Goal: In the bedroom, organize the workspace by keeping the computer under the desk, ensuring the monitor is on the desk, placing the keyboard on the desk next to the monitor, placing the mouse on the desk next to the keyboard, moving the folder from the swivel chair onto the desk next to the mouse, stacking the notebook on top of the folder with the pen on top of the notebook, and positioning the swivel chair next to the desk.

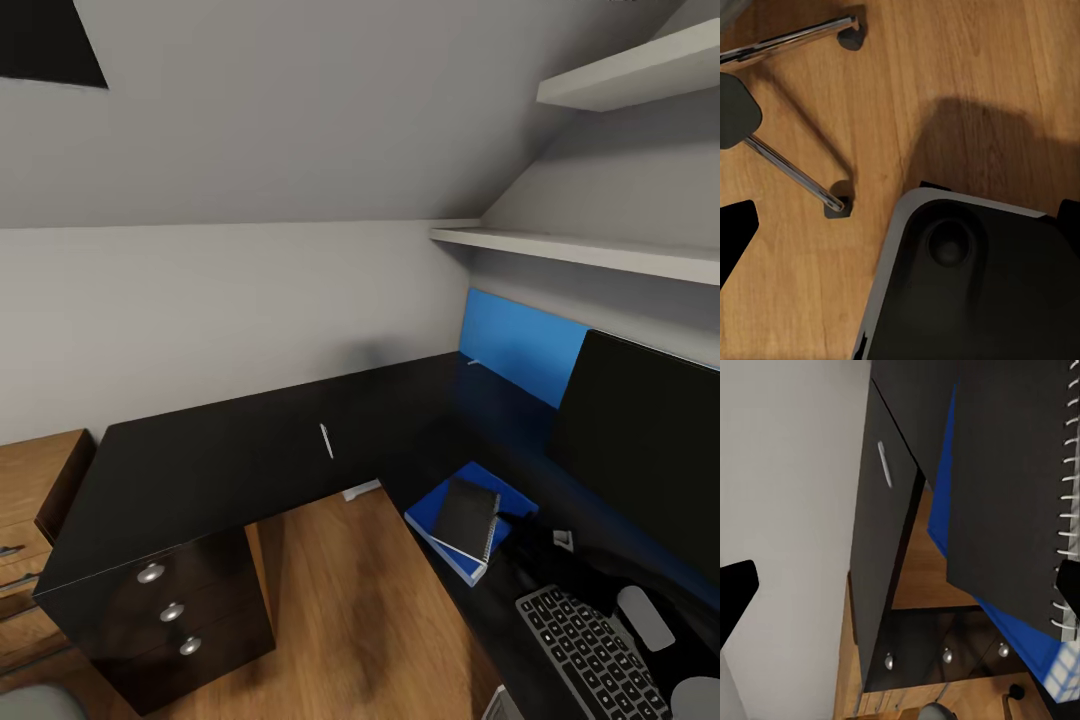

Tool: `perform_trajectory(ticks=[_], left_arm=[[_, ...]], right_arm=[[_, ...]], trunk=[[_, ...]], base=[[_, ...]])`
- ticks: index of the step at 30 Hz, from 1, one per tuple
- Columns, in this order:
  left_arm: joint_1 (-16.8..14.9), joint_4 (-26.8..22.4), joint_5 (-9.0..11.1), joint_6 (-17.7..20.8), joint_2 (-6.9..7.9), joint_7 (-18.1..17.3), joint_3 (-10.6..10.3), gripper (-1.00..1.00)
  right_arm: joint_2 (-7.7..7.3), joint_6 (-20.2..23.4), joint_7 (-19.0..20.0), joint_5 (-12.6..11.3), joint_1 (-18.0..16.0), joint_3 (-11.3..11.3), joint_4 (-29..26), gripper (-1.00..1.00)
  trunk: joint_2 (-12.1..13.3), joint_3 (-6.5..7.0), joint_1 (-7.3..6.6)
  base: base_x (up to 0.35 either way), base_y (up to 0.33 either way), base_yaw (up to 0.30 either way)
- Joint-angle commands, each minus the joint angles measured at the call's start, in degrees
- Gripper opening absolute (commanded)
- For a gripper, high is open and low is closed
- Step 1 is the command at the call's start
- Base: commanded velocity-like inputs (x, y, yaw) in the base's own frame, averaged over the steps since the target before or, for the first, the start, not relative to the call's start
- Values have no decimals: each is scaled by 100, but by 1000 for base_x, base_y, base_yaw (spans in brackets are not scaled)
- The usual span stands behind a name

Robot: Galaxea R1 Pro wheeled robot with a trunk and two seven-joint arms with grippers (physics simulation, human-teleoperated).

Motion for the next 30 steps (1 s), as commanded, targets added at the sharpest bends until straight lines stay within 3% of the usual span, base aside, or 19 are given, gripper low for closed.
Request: perform_trajectory(ticks=[1,4,23,30], left_arm=[[2,-7,58,-2,0,-46,-1,100],[2,-7,56,0,-5,-44,4,100],[2,-7,56,28,-7,-28,-3,100],[2,-116,31,53,-122,-24,-25,100]], right_arm=[[1,30,12,2,-4,-23,2,100],[2,32,12,2,-4,-43,2,100],[7,87,7,-7,-4,-69,-25,100],[25,93,12,-10,-4,-52,-53,100]], trunk=[[-3,-5,0],[-3,-5,0],[759,336,-417],[1040,462,-571]], base=[[0,0,0],[0,0,0],[0,0,0],[0,0,0]])
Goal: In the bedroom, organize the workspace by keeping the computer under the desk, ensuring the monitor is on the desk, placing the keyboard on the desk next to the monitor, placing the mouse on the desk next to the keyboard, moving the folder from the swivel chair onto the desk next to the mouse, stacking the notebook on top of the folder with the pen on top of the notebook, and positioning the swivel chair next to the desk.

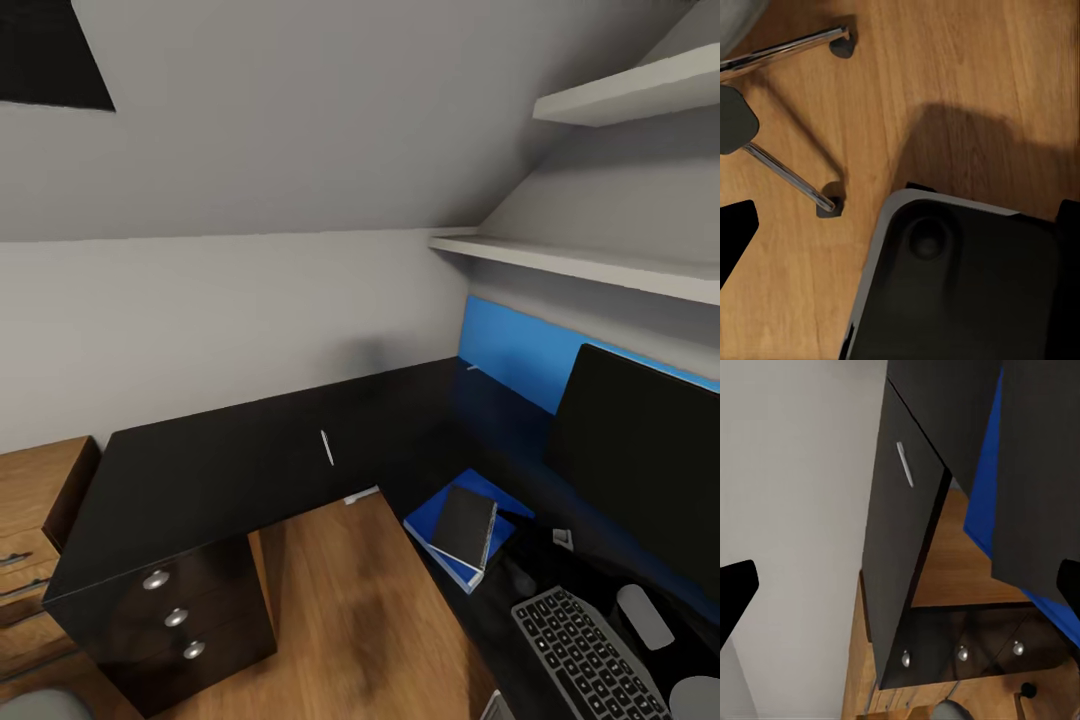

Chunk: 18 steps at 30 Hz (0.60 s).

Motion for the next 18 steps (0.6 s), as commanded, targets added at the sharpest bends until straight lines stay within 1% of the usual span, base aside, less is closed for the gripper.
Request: perform_trajectory(ticks=[1,4,6,8,10,13,15,17,18], left_arm=[[2,-92,57,51,-32,-46,-3,100],[2,-347,52,494,-111,-48,-6,100],[2,-563,49,968,-144,-50,-5,100],[2,-726,22,1208,-156,-50,-5,100],[2,-916,-60,1371,-167,-47,-7,100],[2,-1182,-184,1472,-226,-39,-12,100],[2,-1323,-231,1529,-256,-37,-12,100],[2,-1566,-287,1665,-294,-33,-13,100],[2,-1754,-309,1802,-309,-30,-13,100]], right_arm=[[6,29,13,7,-4,-6,-23,100],[14,26,11,8,-4,3,-133,100],[19,21,7,14,-4,6,-186,100],[25,4,-6,25,-4,8,-204,100],[30,-17,-26,41,-4,13,-216,100],[36,-36,-41,63,-4,22,-228,100],[38,-46,-43,74,-4,27,-242,100],[39,-70,-60,119,-4,44,-333,100],[39,-97,-101,163,-4,71,-445,100]], trunk=[[38,13,-22],[158,67,-88],[238,103,-132],[319,139,-176],[399,175,-220],[519,229,-286],[599,265,-330],[680,300,-374],[720,318,-395]], base=[[0,0,0],[0,0,0],[0,0,0],[0,0,0],[0,0,0],[0,0,0],[0,0,0],[0,0,0],[0,0,0]])
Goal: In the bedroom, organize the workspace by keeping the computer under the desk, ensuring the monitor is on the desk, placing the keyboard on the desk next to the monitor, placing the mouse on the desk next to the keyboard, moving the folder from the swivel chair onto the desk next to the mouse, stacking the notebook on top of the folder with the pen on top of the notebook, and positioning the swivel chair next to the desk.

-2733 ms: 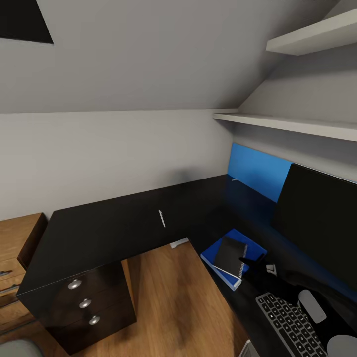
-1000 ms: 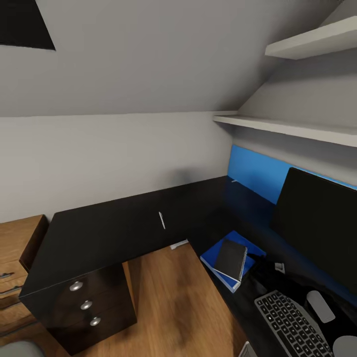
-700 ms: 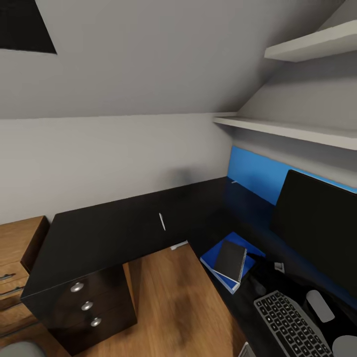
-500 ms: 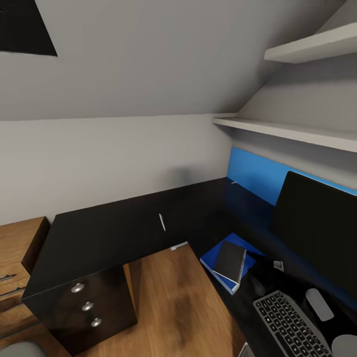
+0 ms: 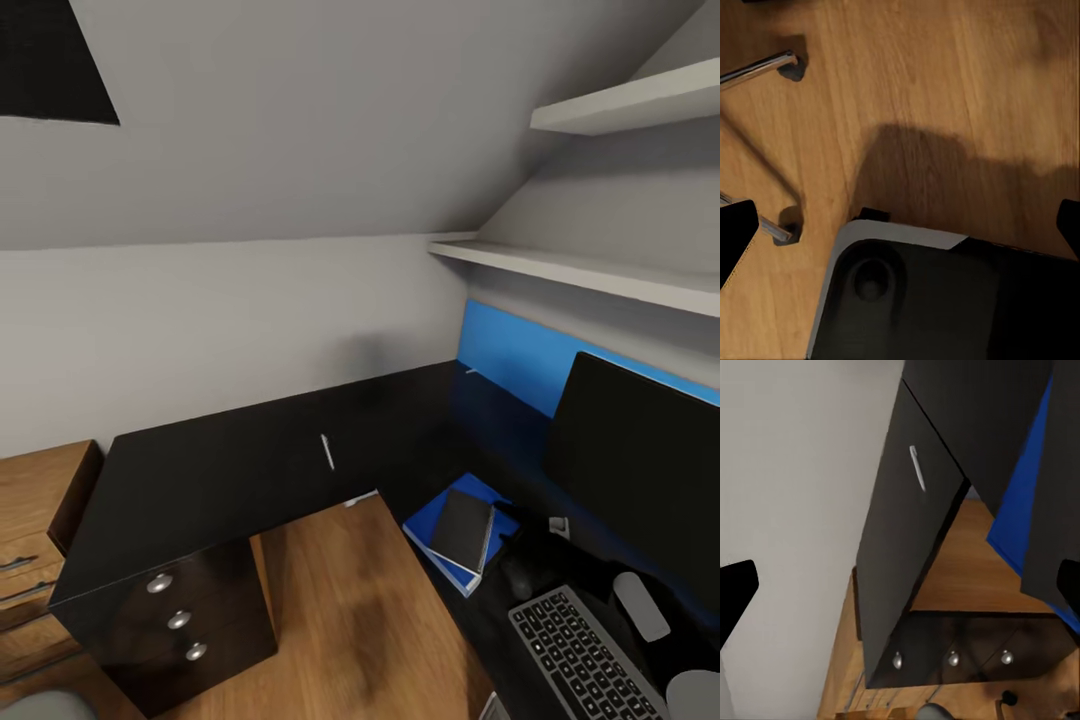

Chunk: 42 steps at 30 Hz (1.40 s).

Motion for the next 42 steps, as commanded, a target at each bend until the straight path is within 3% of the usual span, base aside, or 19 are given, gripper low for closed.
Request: perform_trajectory(ticks=[1,7,9,14,16,20,22,25,26,28,29,30,32,33,36,42], left_arm=[[3,-119,22,90,-10,-38,29,100],[3,-1354,0,1120,-39,-23,28,100],[3,-1989,-1,1489,-97,-32,26,100],[3,-2925,-2,2081,-178,-43,21,100],[-4,-3609,1,2481,-225,-59,20,100],[-5,-4099,12,2615,-222,-59,24,100],[-6,-4226,23,2630,-213,-61,38,100],[-6,-4295,30,2624,-208,-62,79,100],[-6,-4300,31,2623,-206,-62,91,100],[-6,-4309,39,2627,-203,-59,172,100],[-6,-4311,51,2628,-205,-58,287,100],[-6,-4311,56,2628,-206,-59,330,100],[-6,-4307,70,2627,-207,-59,484,100],[-6,-4301,72,2628,-207,-57,513,100],[-6,-4274,70,2630,-208,-49,553,100],[-6,-4020,61,2624,-208,-45,560,100]], right_arm=[[3,11,-21,32,-3,6,-68,100],[122,-147,-365,328,-3,128,-578,100],[227,-302,-416,536,-3,140,-638,100],[370,-798,-497,961,-3,166,-685,100],[424,-1003,-755,1177,-3,225,-890,100],[558,-1064,-1585,1245,-3,333,-1350,100],[726,-1088,-2375,1298,-3,597,-1769,100],[1048,-1290,-3726,1469,-3,1318,-2352,100],[1093,-1353,-3935,1499,-3,1442,-2412,100],[1238,-1679,-4646,1611,-3,1947,-2561,100],[1300,-1963,-4980,1664,-3,2344,-2607,100],[1312,-2067,-5052,1668,-3,2465,-2609,100],[1345,-2767,-5274,1693,-2,2886,-2559,100],[1349,-2958,-5305,1684,13,2966,-2523,100],[1353,-3203,-5328,1674,192,3104,-2482,100],[1353,-3342,-5358,1690,324,3152,-2473,100]], trunk=[[37,12,-22],[278,120,-153],[358,156,-197],[558,245,-307],[639,281,-351],[759,335,-417],[759,335,-417],[759,335,-417],[759,335,-417],[759,335,-417],[759,335,-417],[759,335,-417],[759,335,-417],[759,335,-417],[759,335,-417],[759,331,-417]], base=[[0,0,0],[0,0,0],[0,0,0],[0,0,0],[0,0,0],[0,0,0],[0,0,0],[0,0,0],[0,0,0],[0,0,0],[0,0,0],[0,0,0],[0,0,0],[0,0,0],[0,0,0],[0,0,147]])
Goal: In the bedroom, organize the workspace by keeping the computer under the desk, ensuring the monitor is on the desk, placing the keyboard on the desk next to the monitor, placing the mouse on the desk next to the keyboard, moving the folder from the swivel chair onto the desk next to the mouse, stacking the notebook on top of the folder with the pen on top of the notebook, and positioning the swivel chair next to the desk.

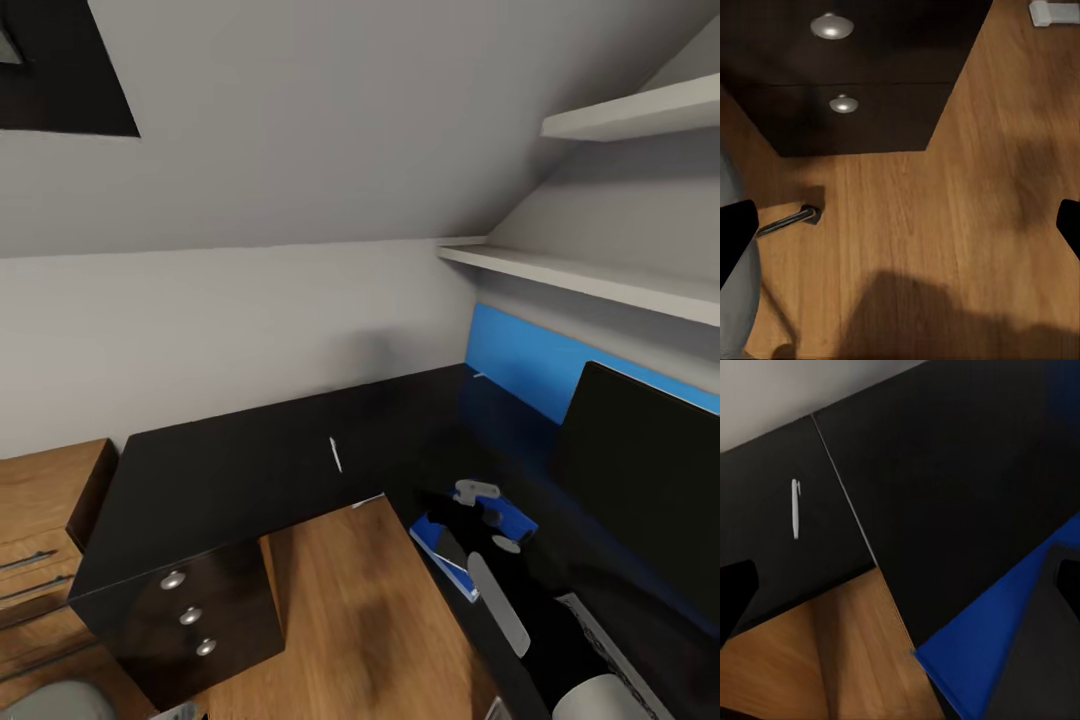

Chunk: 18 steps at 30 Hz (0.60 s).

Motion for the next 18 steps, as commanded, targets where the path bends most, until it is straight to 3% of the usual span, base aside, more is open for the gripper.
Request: perform_trajectory(ticks=[1,10,18], left_arm=[[0,16,31,44,-9,-42,20,100],[0,369,12,-104,-8,-48,-6,100],[0,433,4,-302,-7,-61,-17,100]], right_arm=[[-8,-6,-58,-44,1,24,-8,100],[-31,-79,-60,17,15,24,10,100],[-41,-77,-43,349,25,31,8,100]], trunk=[[-7,-8,2],[-7,-11,2],[-7,-35,2]], base=[[0,0,240],[14,-2,262],[222,-107,258]])
